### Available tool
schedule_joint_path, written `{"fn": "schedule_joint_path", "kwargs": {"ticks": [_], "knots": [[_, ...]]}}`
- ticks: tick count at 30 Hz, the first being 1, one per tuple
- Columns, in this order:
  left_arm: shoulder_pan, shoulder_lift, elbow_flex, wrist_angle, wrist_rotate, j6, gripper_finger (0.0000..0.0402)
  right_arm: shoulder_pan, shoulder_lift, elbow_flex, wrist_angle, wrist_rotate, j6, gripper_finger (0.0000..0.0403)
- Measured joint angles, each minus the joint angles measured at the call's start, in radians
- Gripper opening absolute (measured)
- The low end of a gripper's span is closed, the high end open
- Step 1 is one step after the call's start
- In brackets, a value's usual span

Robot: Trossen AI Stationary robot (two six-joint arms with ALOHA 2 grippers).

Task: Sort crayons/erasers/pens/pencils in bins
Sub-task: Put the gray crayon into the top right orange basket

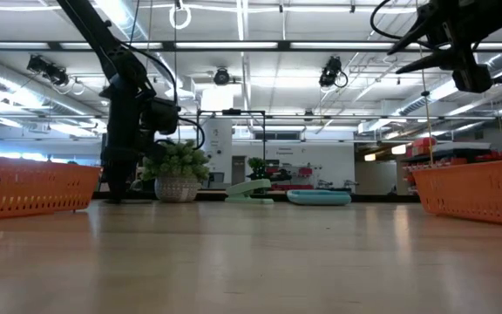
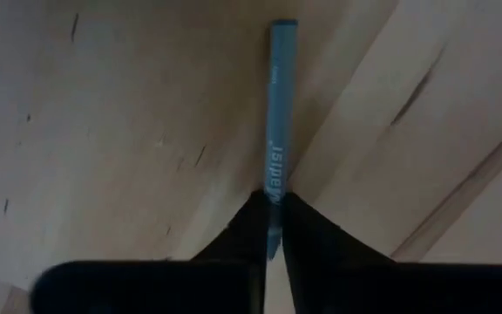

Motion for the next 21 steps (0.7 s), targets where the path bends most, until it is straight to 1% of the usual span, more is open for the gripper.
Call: {"fn": "schedule_joint_path", "kwargs": {"ticks": [2,4,9,12,13,16,19,21], "knots": [[0.000,0.000,0.000,-0.001,-0.001,-0.010,0.0018,0.000,0.000,0.000,-0.005,0.000,0.000,0.0143],[0.000,0.000,0.000,-0.004,-0.002,-0.019,0.0018,0.000,0.000,0.000,-0.010,0.000,0.000,0.0143],[-0.004,-0.009,0.000,-0.030,-0.002,-0.045,0.0041,0.000,0.000,0.000,-0.027,0.000,-0.007,0.0143],[-0.012,-0.031,-0.005,-0.051,-0.002,-0.068,0.0043,0.000,0.000,0.000,-0.038,0.000,-0.007,0.0143],[-0.012,-0.045,-0.007,-0.070,0.009,-0.078,0.0040,0.000,0.000,0.000,-0.041,0.000,-0.006,0.0143],[-0.012,-0.082,0.001,-0.057,0.066,-0.117,0.0027,0.000,0.000,0.000,-0.042,0.000,-0.003,0.0143],[-0.012,-0.121,0.000,-0.071,0.155,-0.163,0.0021,0.000,0.000,0.000,-0.046,0.001,-0.002,0.0143],[-0.013,-0.149,0.001,-0.062,0.221,-0.182,0.0026,0.000,0.000,0.000,-0.048,0.002,-0.002,0.0143]]}}
